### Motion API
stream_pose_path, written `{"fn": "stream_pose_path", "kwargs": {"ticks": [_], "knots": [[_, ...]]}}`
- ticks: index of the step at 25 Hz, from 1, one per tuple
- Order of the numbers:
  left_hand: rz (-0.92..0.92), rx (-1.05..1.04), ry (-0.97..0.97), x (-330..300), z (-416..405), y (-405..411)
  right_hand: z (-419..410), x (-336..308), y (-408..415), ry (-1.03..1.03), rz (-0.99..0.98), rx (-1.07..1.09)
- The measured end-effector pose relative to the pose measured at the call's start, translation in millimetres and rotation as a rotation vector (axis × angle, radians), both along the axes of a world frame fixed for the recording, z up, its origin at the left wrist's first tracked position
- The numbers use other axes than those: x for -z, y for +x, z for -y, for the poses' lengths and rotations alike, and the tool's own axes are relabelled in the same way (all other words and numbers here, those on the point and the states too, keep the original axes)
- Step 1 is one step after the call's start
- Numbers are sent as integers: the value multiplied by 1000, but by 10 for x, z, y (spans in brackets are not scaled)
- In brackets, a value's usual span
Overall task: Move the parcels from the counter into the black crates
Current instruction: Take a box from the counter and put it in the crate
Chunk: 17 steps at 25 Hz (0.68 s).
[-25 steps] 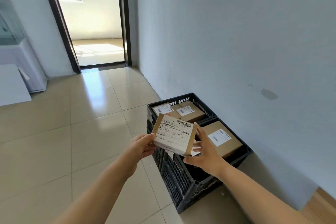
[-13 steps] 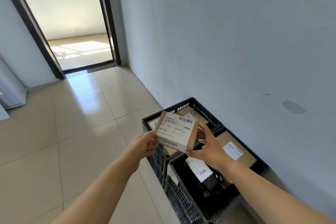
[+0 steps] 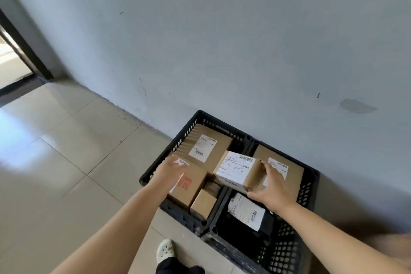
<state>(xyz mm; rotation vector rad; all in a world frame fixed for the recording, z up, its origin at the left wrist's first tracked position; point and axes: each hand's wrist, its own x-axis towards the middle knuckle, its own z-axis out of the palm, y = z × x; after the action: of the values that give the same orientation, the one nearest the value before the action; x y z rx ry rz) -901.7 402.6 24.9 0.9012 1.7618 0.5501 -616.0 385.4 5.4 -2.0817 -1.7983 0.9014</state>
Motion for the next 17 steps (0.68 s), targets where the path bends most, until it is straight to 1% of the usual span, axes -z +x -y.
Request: {"fn": "stream_pose_path", "kwargs": {"ticks": [1,4,6,9,11,13,17], "knots": [[-53,86,-33,82,-194,-99,-39,53,-86,-15,39,38],[-137,290,-109,323,-673,-283,-98,211,-346,-68,141,151],[-175,420,-147,451,-851,-299,-102,286,-502,-99,193,224],[-216,583,-178,711,-1003,-248,-132,441,-690,-112,256,278],[-265,673,-207,927,-1055,-208,-195,583,-790,-88,292,269],[-360,758,-203,1135,-1053,-151,-273,765,-847,-85,314,243],[-599,917,-125,1606,-925,-39,-442,1115,-1011,-92,468,60]]}}
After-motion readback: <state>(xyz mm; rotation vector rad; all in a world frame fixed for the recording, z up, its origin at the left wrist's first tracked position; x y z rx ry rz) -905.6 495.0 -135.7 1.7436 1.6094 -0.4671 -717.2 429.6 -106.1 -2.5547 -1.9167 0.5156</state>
